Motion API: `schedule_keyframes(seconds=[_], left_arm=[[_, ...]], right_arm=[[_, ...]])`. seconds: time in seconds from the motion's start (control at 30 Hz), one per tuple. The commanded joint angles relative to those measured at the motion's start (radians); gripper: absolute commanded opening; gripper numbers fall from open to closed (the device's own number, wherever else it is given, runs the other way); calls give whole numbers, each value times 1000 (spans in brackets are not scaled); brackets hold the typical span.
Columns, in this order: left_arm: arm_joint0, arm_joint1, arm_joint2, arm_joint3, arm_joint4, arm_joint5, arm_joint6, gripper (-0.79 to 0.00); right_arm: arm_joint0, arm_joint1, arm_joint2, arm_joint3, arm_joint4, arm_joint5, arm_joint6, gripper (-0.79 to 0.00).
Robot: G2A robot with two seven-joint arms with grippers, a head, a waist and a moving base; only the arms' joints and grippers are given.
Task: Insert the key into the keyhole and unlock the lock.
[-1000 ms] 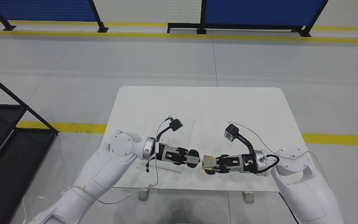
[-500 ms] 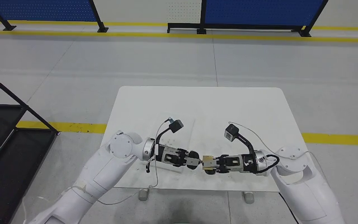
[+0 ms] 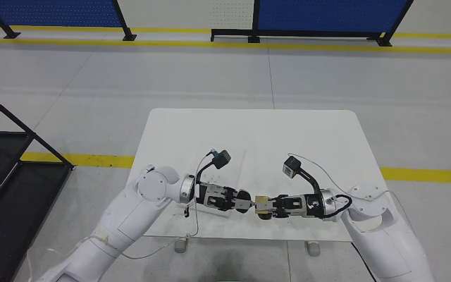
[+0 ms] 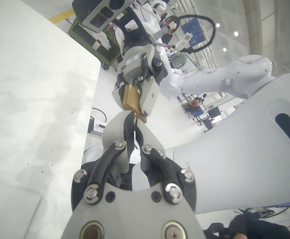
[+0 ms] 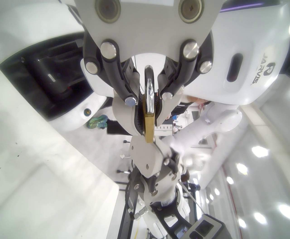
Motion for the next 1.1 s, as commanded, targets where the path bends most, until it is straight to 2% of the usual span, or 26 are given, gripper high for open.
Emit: schedule_keyframes(seconds=[0.0, 1.07], left_arm=[[2, 1, 0, -3, 15, -8, 11, -785], [11, 25, 11, -27, 139, -145, 137, -785]], right_arm=[[0, 0, 0, 0, 0, 0, 0, -785], [0, 0, 0, 0, 0, 0, 0, -785]])
